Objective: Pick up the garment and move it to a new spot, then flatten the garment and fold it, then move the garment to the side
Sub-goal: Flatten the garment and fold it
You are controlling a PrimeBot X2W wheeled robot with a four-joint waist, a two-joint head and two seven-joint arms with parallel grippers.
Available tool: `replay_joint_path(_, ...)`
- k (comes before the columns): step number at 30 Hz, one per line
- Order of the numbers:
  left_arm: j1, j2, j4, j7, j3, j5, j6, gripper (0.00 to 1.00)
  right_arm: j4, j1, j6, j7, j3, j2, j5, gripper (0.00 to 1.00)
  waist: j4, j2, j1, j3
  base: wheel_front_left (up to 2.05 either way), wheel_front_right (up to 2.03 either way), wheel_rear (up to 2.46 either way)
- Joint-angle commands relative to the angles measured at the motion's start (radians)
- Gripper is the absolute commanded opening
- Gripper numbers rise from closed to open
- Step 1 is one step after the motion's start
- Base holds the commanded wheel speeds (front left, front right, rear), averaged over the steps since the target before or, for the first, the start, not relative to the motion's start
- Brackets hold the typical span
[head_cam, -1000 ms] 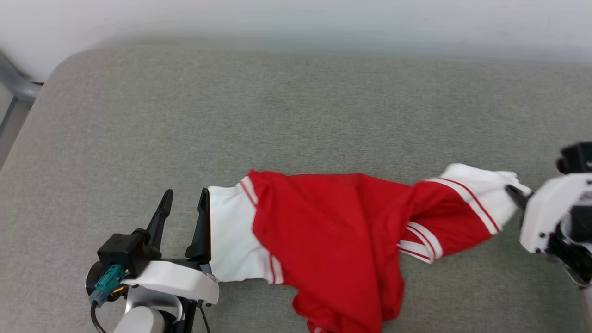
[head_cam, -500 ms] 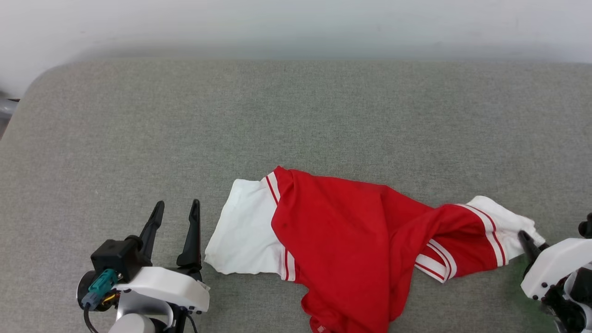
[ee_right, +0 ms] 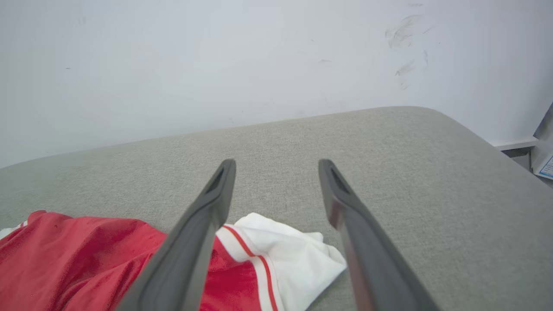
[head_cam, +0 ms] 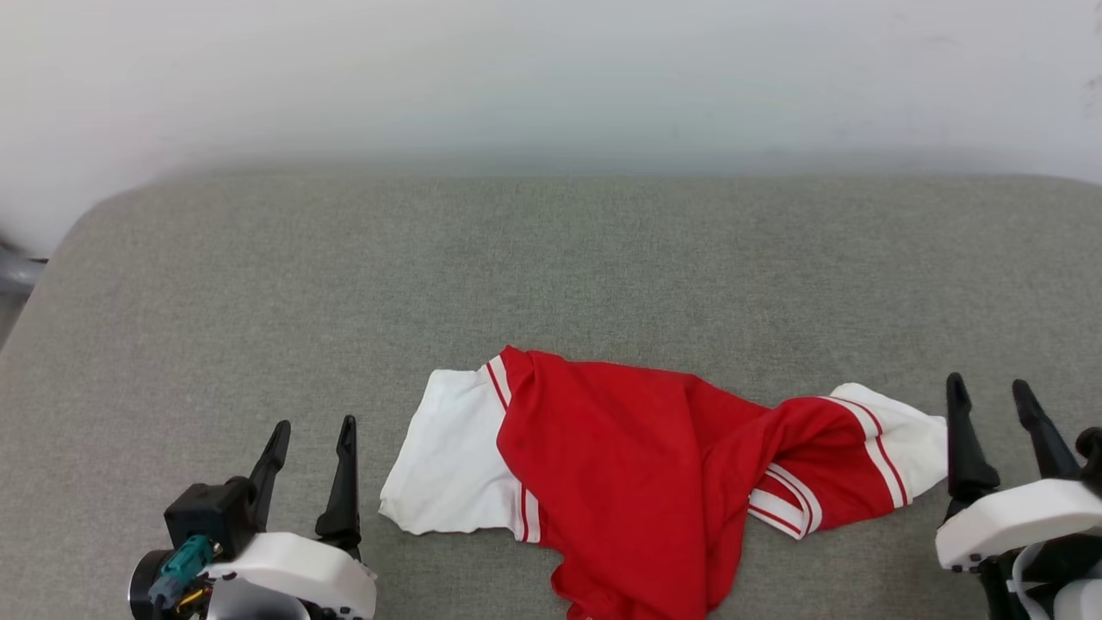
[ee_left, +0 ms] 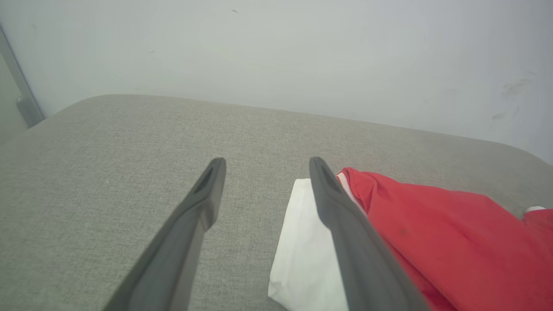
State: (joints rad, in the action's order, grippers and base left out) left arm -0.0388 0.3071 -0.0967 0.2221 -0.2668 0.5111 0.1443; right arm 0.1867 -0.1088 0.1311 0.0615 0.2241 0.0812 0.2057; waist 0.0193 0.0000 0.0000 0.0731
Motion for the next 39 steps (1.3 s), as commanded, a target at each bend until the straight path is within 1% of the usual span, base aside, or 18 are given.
replay_joint_path(1, 0.015, 0.004, 0.003, 0.001, 0.002, -0.006, 0.006, 1.0, -0.017, 0.022, -0.001, 0.013, -0.012, -0.009, -0.011, 1.0, -0.007, 0.0, 0.0, -0.016, 0.0, 0.0, 0.0)
replay_joint_path(5, 0.035, 0.009, 0.005, -0.001, 0.001, -0.008, 0.017, 1.0, -0.078, 0.07, -0.001, 0.027, -0.051, -0.023, -0.033, 1.0, -0.014, 0.0, 0.0, -0.046, 0.0, 0.0, 0.0)
replay_joint_path(9, 0.052, 0.012, 0.016, -0.005, -0.001, -0.011, 0.028, 1.0, -0.144, 0.133, -0.001, -0.002, -0.089, -0.031, -0.052, 1.0, -0.015, 0.0, 0.0, -0.072, 0.0, 0.0, 0.0)
replay_joint_path(13, 0.06, 0.016, 0.03, -0.01, -0.003, -0.011, 0.033, 1.0, -0.201, 0.191, -0.001, -0.037, -0.122, -0.031, -0.026, 1.0, -0.017, 0.0, 0.0, -0.079, 0.0, 0.0, 0.0)
replay_joint_path(16, 0.063, 0.018, 0.04, -0.015, -0.006, -0.011, 0.039, 1.0, -0.222, 0.219, -0.001, -0.091, -0.143, -0.031, -0.015, 1.0, -0.02, 0.0, 0.0, -0.079, 0.0, 0.0, 0.0)
replay_joint_path(20, 0.059, 0.017, 0.047, -0.024, -0.011, -0.011, 0.042, 1.0, -0.23, 0.235, -0.001, -0.22, -0.208, -0.031, -0.012, 1.0, -0.021, 0.0, 0.0, -0.073, 0.0, 0.0, 0.0)
replay_joint_path(21, 0.056, 0.017, 0.049, -0.024, -0.012, -0.01, 0.041, 1.0, -0.236, 0.233, -0.001, -0.259, -0.235, -0.023, -0.004, 1.0, -0.021, 0.0, 0.0, -0.07, 0.0, 0.0, 0.0)
replay_joint_path(25, 0.038, 0.017, 0.053, -0.021, -0.015, -0.009, 0.037, 1.0, -0.259, 0.209, -0.001, -0.448, -0.371, 0.061, 0.042, 1.0, -0.014, 0.0, 0.0, -0.05, 0.0, 0.0, 0.0)
replay_joint_path(29, 0.019, 0.012, 0.05, -0.016, -0.018, -0.009, 0.034, 1.0, -0.304, 0.164, -0.001, -0.585, -0.525, 0.151, 0.099, 1.0, 0.002, 0.0, 0.0, -0.021, 0.0, 0.0, 0.0)
replay_joint_path(33, -0.016, 0.004, 0.042, -0.007, -0.024, -0.011, 0.023, 1.0, -0.325, 0.113, -0.001, -0.669, -0.656, 0.224, 0.15, 1.0, 0.031, 0.0, 0.0, 0.015, 0.0, 0.0, 0.0)
replay_joint_path(36, -0.043, -0.005, 0.033, 0.002, -0.03, -0.012, 0.014, 1.0, -0.324, 0.074, -0.001, -0.7, -0.746, 0.261, 0.173, 1.0, 0.055, 0.0, 0.0, 0.048, 0.0, 0.0, 0.0)
replay_joint_path(39, -0.065, -0.017, 0.023, 0.01, -0.033, -0.012, 0.007, 1.0, -0.304, 0.038, -0.001, -0.714, -0.815, 0.282, 0.196, 1.0, 0.078, 0.0, 0.0, 0.08, 0.0, 0.0, 0.0)
